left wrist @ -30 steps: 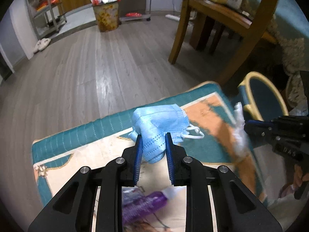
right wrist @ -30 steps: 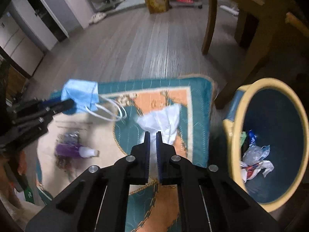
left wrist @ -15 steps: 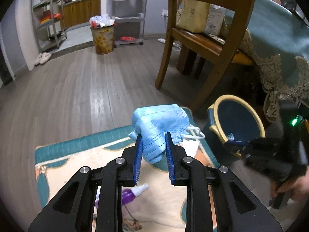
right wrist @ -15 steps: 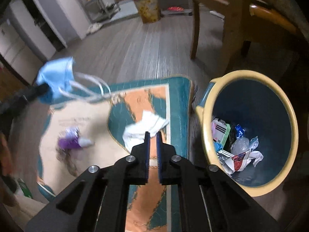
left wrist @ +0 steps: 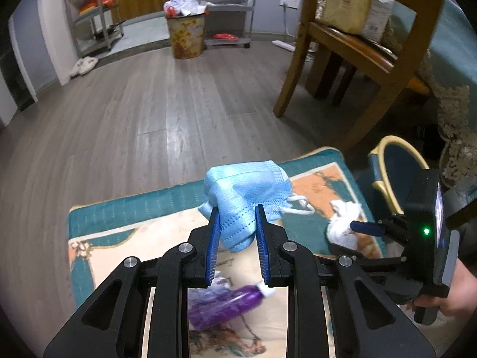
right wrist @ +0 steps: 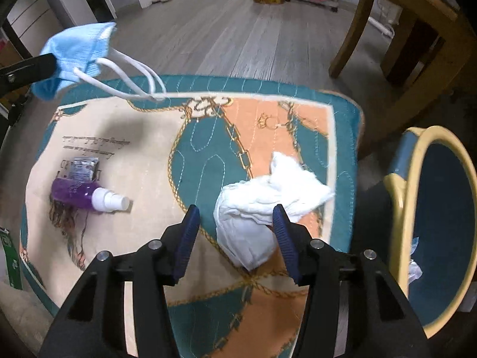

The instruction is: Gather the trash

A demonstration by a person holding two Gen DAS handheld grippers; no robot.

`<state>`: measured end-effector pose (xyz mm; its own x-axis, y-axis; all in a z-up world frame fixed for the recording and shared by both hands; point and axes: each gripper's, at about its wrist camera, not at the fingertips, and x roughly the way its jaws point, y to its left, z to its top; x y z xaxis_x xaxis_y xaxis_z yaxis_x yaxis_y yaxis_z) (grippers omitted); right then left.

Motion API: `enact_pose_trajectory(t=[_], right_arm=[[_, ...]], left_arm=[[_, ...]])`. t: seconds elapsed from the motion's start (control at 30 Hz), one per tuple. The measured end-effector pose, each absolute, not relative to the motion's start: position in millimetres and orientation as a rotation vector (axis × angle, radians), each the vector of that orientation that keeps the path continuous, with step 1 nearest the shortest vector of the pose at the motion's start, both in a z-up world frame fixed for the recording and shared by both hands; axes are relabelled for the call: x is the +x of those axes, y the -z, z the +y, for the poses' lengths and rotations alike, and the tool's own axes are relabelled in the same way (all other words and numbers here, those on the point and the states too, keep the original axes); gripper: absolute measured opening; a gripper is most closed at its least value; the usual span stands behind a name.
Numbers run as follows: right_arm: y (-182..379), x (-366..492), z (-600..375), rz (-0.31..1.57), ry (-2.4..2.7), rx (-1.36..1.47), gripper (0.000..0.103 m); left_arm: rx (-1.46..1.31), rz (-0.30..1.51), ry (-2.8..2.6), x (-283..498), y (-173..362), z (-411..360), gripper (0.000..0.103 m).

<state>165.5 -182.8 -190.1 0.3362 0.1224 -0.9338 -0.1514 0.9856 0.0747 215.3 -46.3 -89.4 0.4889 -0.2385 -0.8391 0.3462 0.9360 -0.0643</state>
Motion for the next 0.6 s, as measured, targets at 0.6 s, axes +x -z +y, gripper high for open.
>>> enact_pose_trajectory(t=[0.6], right_arm=[[48, 111, -247, 0.954, -0.155, 0.139, 0.003]], left_arm=[[0.093, 0.936, 0.459, 201, 68, -95, 0.024]])
